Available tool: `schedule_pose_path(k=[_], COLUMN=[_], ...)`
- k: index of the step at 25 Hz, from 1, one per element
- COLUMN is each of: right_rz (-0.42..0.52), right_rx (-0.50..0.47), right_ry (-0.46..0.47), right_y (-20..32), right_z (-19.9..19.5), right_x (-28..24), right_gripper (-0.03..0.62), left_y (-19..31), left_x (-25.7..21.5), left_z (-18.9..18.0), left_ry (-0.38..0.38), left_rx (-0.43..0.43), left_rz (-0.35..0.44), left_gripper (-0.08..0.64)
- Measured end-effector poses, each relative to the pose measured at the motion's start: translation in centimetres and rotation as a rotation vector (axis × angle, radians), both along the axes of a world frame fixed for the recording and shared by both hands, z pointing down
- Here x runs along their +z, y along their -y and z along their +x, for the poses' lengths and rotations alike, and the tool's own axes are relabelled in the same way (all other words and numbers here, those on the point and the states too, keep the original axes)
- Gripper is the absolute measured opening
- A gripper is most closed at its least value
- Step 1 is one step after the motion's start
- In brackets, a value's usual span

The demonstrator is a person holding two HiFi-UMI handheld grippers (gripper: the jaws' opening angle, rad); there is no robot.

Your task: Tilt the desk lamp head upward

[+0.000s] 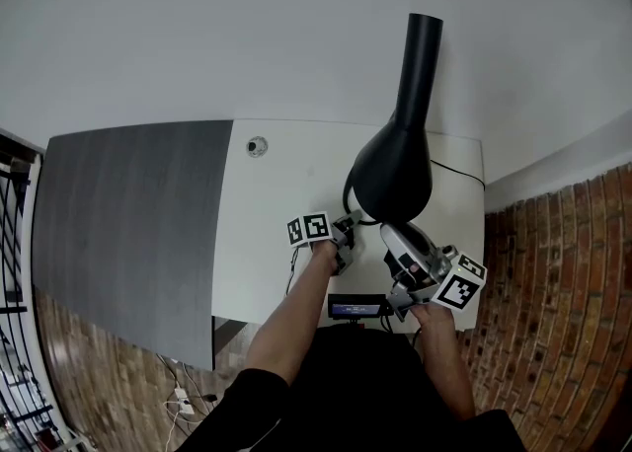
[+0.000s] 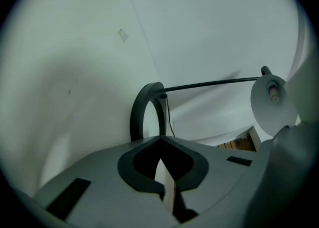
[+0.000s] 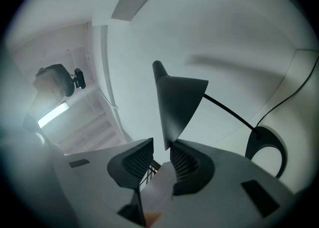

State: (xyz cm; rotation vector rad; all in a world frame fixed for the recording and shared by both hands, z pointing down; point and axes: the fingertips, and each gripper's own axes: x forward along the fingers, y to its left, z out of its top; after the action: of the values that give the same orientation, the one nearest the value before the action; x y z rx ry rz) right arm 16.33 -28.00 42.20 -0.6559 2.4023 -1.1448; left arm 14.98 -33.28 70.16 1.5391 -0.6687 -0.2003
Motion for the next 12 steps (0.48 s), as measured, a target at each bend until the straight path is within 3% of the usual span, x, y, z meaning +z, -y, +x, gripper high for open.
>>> schedule_pose_path(k=[12], right_rz=[0.077], right_rx=[-0.012], right_ry=[0.015], right_y=[-2.0], right_z=[-0.2], right_x=[-2.8], right_gripper=[0.107], left_y=[0.0], left_x=[0.1], left_z=[0.0], left_ry=[0.002], left_rx=[0.000], left_rz=[-0.002], left_gripper=[0.009])
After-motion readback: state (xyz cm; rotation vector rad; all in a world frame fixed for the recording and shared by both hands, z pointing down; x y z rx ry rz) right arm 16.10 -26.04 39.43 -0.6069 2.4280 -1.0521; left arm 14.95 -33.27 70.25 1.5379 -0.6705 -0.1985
